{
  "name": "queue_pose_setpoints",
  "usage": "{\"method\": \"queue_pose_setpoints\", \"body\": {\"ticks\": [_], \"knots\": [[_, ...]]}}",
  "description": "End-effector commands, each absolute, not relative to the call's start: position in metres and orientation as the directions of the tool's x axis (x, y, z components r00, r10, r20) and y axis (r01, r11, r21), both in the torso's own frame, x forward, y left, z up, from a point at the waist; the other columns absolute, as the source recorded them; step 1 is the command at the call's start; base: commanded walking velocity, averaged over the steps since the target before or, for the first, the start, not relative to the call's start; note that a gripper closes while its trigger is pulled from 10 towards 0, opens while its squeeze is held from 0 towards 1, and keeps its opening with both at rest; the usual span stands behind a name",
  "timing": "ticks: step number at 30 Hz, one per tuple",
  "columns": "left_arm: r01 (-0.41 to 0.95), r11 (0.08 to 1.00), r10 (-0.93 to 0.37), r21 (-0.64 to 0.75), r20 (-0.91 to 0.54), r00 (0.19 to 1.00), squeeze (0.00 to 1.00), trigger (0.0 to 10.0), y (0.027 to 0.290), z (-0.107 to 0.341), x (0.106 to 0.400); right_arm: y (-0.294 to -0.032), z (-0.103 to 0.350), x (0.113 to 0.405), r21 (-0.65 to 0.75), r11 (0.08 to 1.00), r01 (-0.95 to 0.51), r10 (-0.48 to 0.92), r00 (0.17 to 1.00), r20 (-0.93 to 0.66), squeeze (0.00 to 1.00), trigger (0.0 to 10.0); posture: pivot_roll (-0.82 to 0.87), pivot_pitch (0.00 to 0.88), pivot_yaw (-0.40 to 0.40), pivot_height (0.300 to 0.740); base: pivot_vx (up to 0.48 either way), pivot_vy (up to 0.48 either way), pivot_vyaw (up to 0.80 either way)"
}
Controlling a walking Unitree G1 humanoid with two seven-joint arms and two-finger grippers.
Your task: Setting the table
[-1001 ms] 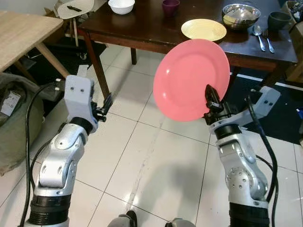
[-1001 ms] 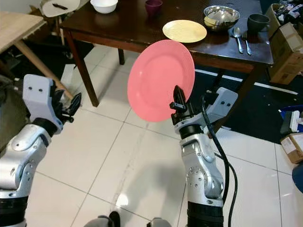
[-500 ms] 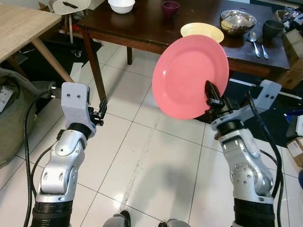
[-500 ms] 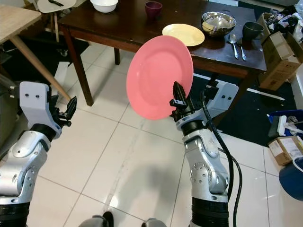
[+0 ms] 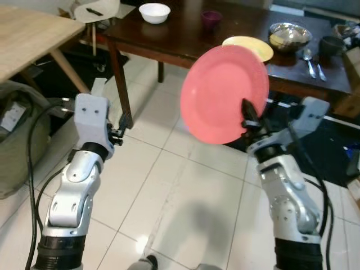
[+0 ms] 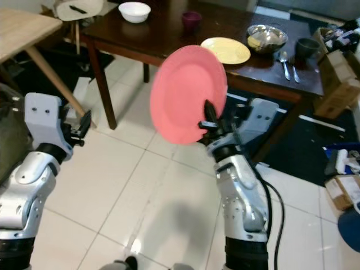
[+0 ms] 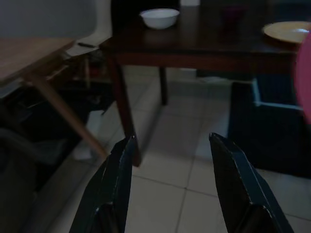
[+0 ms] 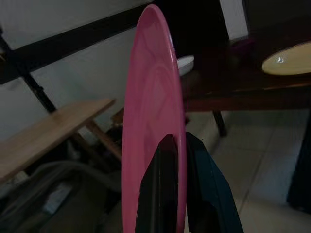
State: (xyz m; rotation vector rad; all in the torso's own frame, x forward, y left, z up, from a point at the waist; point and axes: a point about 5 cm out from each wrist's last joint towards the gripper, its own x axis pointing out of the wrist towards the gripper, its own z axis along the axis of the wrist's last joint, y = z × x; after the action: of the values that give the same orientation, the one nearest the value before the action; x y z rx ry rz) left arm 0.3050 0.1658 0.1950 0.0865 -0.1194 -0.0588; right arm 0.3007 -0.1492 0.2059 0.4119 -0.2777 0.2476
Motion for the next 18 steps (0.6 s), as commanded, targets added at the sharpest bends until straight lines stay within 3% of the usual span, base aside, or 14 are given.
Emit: {"method": "queue_pose_setpoints", "body": {"ticks": [1, 18], "knots": [[0.038, 0.994, -0.050, 0.098, 0.118, 0.992, 0.00, 10.0, 0.1692, 0.1936, 0.3038, -0.1511, 0.2073, 0.3010, 0.353, 0.891, -0.284, 0.168, 0.931, 0.325, 0.00, 10.0, -0.09, 0.044, 0.039, 0.740, 0.442, 0.000, 0.77], [0.045, 0.993, -0.059, 0.113, 0.127, 0.990, 0.00, 10.0, 0.1691, 0.1954, 0.3070, -0.1563, 0.2082, 0.3033, 0.353, 0.898, -0.263, 0.140, 0.931, 0.338, 0.00, 10.0, -0.09, 0.036, 0.053, 0.740, 0.439, 0.000, 0.77]]}}
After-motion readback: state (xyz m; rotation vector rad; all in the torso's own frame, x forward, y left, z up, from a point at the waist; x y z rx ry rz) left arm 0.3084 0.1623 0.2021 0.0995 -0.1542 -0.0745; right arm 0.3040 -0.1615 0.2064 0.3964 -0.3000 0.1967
